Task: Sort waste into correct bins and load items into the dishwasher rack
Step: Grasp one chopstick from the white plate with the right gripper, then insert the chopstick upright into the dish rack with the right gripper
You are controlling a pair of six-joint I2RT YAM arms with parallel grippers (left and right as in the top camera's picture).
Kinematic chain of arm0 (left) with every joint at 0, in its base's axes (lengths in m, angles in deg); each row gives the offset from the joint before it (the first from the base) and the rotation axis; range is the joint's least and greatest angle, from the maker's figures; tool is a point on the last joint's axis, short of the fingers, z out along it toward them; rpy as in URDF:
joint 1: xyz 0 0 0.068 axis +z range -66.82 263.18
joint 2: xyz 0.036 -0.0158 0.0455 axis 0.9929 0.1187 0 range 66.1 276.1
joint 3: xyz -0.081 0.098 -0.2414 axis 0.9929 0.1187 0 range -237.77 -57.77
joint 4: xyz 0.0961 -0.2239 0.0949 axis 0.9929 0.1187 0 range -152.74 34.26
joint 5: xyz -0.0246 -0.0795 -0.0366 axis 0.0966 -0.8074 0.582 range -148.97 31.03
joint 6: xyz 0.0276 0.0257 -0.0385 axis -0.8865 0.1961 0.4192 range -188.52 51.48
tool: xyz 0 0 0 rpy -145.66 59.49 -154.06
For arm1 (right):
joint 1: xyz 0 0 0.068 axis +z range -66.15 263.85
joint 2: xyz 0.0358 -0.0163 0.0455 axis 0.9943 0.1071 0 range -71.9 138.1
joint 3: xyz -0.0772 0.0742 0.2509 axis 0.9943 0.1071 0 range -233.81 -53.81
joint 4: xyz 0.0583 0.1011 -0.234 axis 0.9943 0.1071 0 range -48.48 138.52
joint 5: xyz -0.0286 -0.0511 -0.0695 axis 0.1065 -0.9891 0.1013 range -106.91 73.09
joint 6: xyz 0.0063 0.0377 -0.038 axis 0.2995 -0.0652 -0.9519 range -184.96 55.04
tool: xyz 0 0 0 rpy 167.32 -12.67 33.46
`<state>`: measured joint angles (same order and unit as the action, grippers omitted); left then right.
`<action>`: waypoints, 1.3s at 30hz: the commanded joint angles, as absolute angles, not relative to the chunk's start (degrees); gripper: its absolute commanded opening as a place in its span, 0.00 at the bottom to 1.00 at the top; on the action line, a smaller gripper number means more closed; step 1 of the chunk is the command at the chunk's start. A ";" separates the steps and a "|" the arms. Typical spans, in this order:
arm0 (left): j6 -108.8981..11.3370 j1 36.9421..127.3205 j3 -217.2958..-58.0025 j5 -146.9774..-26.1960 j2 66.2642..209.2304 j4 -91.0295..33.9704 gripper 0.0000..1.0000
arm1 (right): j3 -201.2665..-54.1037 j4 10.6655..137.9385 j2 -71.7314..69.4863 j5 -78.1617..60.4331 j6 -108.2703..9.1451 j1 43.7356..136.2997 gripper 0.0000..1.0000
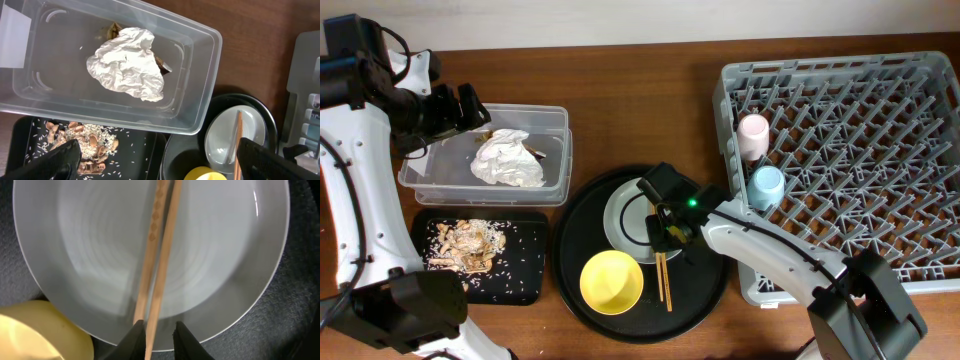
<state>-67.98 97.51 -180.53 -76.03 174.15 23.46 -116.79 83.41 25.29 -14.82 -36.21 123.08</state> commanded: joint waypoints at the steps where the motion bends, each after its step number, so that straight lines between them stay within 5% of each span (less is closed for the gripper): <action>1: -67.65 97.60 -180.66 -75.66 173.95 23.48 0.99 | -114.87 81.94 25.01 -16.53 -33.54 123.38 0.21; 23: -67.65 97.60 -180.66 -75.64 173.95 23.48 0.99 | -108.29 72.94 25.01 -15.26 -31.44 123.64 0.21; 32: -67.65 97.62 -180.66 -75.64 173.95 23.48 0.99 | -110.49 72.98 24.72 -16.11 -31.97 123.45 0.04; 39: -67.65 97.60 -180.66 -75.66 173.95 23.48 0.99 | -131.85 90.60 18.73 -18.40 -53.28 111.49 0.04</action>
